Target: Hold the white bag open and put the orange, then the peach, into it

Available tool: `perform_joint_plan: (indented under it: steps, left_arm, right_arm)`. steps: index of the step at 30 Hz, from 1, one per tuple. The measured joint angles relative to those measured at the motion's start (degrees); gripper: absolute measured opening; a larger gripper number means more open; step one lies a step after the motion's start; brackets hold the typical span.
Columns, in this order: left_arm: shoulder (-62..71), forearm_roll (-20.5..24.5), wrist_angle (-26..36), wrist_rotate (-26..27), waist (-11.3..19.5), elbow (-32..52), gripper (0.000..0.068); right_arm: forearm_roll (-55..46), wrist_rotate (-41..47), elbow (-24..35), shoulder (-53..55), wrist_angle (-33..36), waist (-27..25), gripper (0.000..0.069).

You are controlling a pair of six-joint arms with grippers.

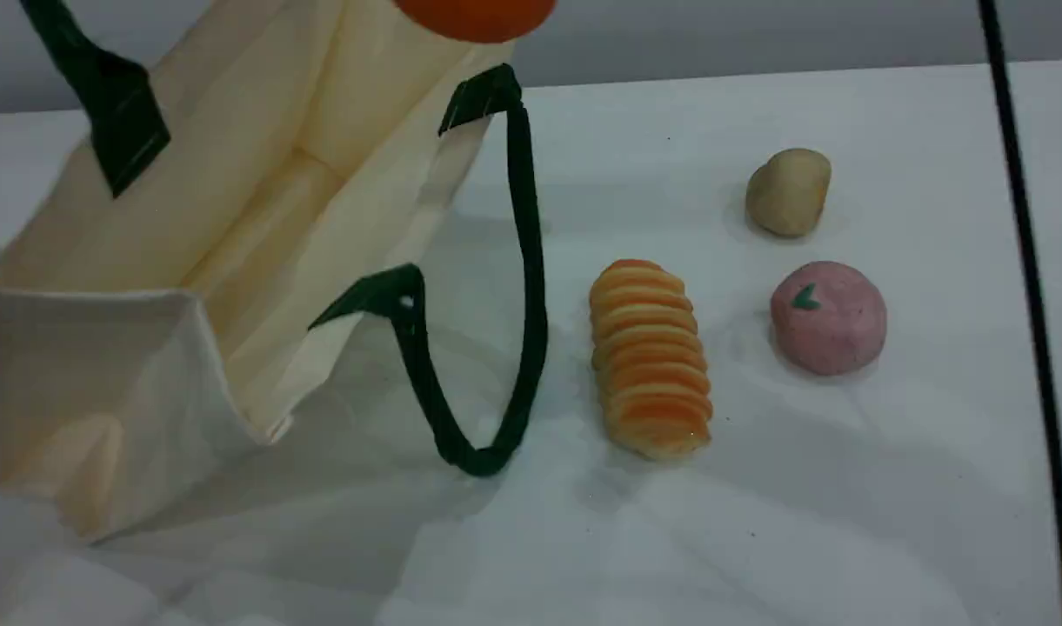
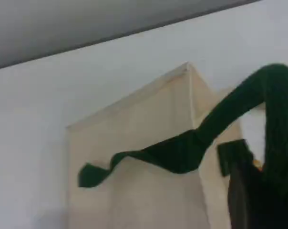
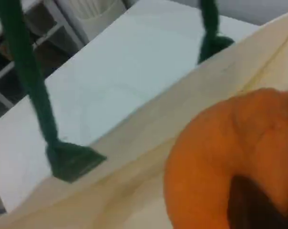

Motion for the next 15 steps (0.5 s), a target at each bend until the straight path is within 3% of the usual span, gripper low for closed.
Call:
perform_joint_plan:
  steps: [9, 15]
  left_arm:
    - [0.56, -7.82, 2.52, 4.53, 0.00, 0.00, 0.0057]
    - [0.56, -8.07, 2.61, 4.65, -0.05, 0.00, 0.0057]
  right_arm:
    - [0.00, -0.05, 0.00, 0.37, -1.19, 0.01, 0.0022]
    - [0.00, -0.05, 0.00, 3.38, -1.13, 0.01, 0.0022]
